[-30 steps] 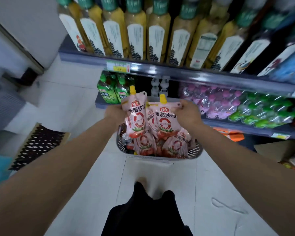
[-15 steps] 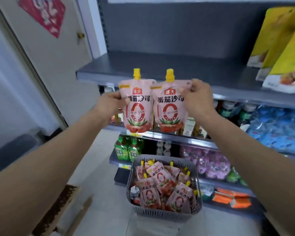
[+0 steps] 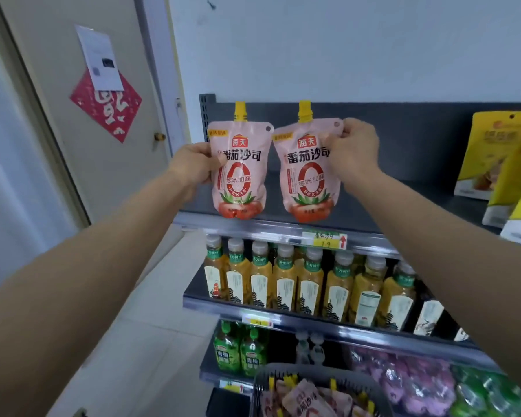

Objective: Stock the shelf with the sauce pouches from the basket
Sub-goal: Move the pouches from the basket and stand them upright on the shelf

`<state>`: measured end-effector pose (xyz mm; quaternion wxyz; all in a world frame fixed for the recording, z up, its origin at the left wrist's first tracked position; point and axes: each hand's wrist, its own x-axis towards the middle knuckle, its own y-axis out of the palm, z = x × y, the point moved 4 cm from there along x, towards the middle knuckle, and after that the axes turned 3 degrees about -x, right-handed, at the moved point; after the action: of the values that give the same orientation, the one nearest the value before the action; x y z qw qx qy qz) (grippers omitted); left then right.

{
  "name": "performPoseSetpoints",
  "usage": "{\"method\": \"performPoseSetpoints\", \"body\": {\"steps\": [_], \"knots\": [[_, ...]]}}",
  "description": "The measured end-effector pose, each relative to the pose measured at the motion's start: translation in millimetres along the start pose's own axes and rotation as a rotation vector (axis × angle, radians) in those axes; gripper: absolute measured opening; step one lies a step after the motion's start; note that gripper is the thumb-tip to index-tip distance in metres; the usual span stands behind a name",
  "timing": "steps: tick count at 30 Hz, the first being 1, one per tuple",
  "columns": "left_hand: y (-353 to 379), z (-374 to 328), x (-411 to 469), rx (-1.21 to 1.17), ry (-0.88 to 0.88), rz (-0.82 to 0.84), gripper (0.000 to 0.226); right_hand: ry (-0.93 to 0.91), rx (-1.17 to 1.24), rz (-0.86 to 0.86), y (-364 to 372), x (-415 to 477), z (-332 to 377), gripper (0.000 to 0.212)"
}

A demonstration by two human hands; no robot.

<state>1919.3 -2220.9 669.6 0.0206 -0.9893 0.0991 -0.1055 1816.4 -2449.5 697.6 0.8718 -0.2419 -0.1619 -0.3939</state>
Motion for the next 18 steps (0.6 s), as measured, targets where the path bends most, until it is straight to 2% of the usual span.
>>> {"method": "performPoseSetpoints", "body": {"steps": [3, 9, 18], "knots": [[-11, 6, 49, 0.005, -0.003, 0.008, 0.027, 0.023, -0.023, -0.034, 32, 27, 0, 0.023], [-31, 31, 141, -0.017, -0.031, 0.016, 0.019, 0.078, -0.019, -0.058, 99, 80, -11, 0.016], [-35, 87, 244, -0.06, -0.091, 0.095, 0.025, 0.163, -0.038, -0.045, 182, 136, -42, 0.02]]}}
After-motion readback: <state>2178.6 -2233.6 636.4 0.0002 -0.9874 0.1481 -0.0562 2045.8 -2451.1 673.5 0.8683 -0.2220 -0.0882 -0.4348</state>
